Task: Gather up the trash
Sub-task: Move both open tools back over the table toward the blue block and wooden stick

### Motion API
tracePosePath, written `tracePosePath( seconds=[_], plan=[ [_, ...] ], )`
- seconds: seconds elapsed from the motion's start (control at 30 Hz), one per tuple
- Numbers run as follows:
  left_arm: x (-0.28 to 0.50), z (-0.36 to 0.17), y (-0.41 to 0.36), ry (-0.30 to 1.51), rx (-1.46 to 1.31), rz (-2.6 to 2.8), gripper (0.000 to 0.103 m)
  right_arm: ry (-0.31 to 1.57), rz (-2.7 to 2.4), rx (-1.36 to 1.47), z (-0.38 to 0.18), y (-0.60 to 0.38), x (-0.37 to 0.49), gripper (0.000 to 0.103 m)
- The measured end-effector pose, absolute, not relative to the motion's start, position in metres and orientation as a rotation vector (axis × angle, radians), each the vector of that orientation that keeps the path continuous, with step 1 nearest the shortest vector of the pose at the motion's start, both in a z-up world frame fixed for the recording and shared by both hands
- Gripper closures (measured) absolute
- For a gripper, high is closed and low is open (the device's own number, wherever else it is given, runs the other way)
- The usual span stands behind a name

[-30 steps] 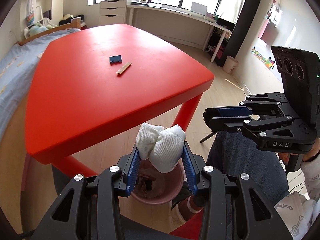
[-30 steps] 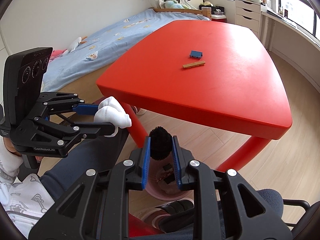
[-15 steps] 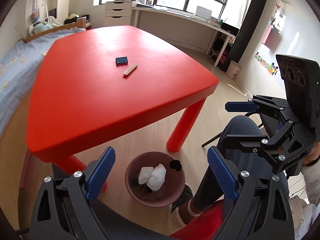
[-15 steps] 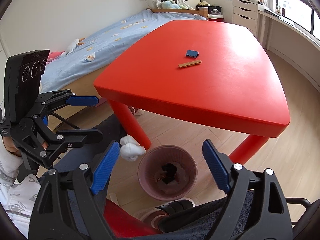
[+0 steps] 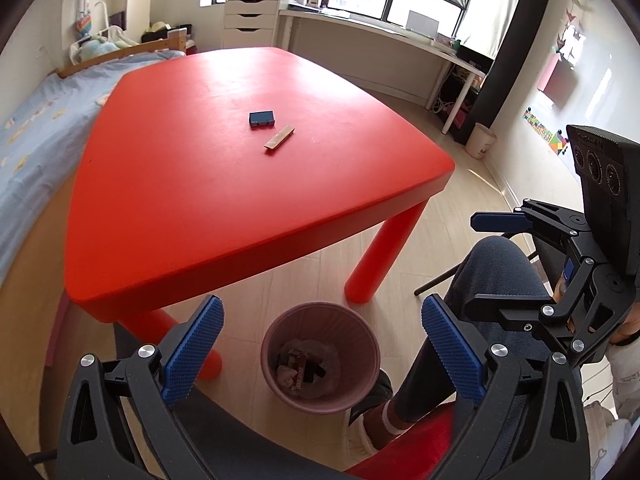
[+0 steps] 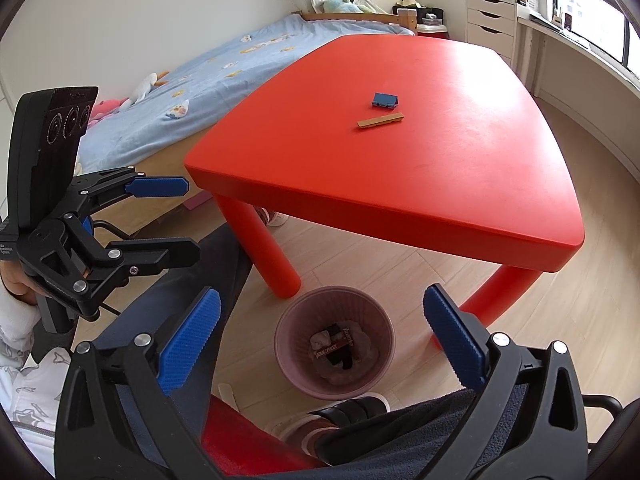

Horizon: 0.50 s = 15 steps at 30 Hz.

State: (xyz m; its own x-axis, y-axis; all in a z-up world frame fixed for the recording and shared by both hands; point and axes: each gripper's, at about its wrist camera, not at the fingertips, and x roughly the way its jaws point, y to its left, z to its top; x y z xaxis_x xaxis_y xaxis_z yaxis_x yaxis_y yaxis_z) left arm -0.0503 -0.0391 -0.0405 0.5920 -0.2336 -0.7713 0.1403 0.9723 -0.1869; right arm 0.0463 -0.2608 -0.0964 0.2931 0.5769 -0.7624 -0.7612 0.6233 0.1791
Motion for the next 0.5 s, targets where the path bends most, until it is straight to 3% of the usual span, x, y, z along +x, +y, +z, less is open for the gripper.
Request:
tracePosePath(
  seconds=[0.5],
  plan=[
    [-0.018,-0.02,-0.015,0.894,-0.129,-0.16,0.008,0.851,0.914,-0.265,-0.078,-0.248,0.07,0.003]
  ],
)
